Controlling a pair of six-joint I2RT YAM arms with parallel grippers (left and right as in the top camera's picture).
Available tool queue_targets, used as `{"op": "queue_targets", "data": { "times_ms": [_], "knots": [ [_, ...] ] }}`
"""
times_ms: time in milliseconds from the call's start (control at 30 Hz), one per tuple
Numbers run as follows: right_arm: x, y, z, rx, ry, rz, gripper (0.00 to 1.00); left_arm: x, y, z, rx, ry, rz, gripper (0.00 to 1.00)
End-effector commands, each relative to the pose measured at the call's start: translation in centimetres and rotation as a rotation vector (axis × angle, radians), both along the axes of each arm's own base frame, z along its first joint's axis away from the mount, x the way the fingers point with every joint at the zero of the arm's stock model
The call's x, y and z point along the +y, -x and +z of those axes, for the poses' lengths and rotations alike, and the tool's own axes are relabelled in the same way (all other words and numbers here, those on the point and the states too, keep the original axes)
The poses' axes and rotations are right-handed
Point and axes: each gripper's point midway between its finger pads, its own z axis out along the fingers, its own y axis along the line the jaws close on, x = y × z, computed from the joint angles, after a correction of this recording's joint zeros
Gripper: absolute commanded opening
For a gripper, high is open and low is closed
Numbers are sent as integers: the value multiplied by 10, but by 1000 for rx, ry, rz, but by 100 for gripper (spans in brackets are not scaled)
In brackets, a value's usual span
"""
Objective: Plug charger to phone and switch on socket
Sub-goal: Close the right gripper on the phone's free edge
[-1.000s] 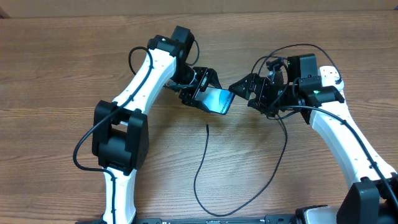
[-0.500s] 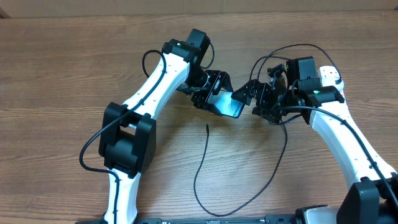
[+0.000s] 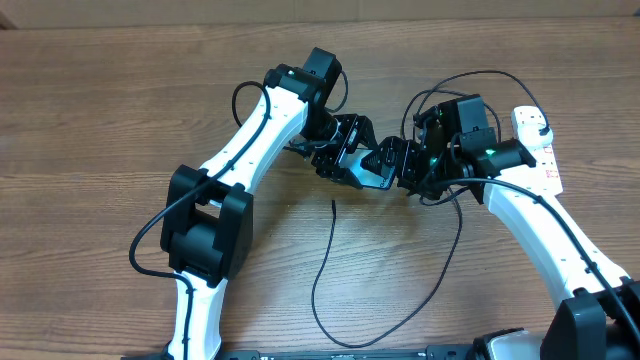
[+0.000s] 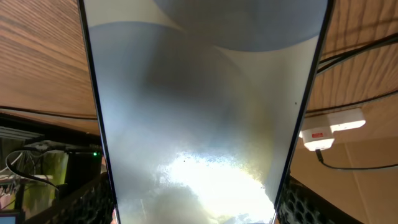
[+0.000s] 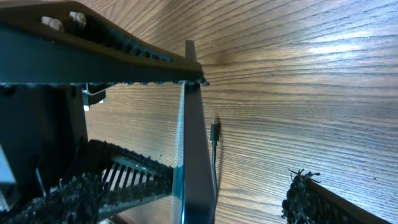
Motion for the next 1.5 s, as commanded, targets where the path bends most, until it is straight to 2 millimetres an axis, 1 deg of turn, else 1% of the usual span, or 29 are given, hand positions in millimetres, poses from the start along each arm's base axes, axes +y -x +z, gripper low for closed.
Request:
{"op": "queue_targets", "data": {
  "times_ms": [0, 67, 233, 300, 433, 567, 700, 933, 967, 1000, 1133, 1167, 1333, 1467],
  "knots": [
    [-3, -8, 4, -24, 29, -29, 95, -13, 3, 13, 21, 57, -5, 4],
    [-3, -8, 4, -25, 29, -29, 89, -15, 5, 14, 24, 63, -11, 4],
    [-3, -8, 4, -24, 29, -29, 68, -19, 9, 14, 29, 61, -17, 4],
    [-3, -8, 4, -24, 29, -29, 63, -20, 9, 14, 32, 61, -16, 4],
    [-3, -8, 4, -24, 29, -29, 57, -21, 9, 14, 32, 66, -17, 4],
    [-3, -8, 4, -24, 29, -29, 43, -24, 10, 15, 30, 74, -23, 4],
    [-3, -8, 4, -24, 29, -29, 34, -25, 12, 15, 31, 73, -26, 4],
    [-4, -8, 4, -26, 36, -32, 31, -27, 12, 16, 28, 75, -28, 4],
    [-4, -8, 3, -26, 36, -32, 29, -27, 12, 15, 28, 75, -28, 4],
    [-4, -8, 4, -26, 36, -32, 25, -27, 12, 15, 28, 75, -28, 4],
    [-4, -8, 3, -25, 36, -32, 22, -27, 12, 15, 29, 75, -28, 4],
    [-4, -8, 3, -25, 36, -32, 20, -27, 12, 15, 29, 75, -28, 4],
    [-4, -8, 3, -23, 37, -32, 17, -27, 12, 16, 34, 73, -22, 4],
    [-4, -6, 2, -15, 39, -32, 13, -27, 12, 15, 36, 72, -21, 4]
  ]
}}
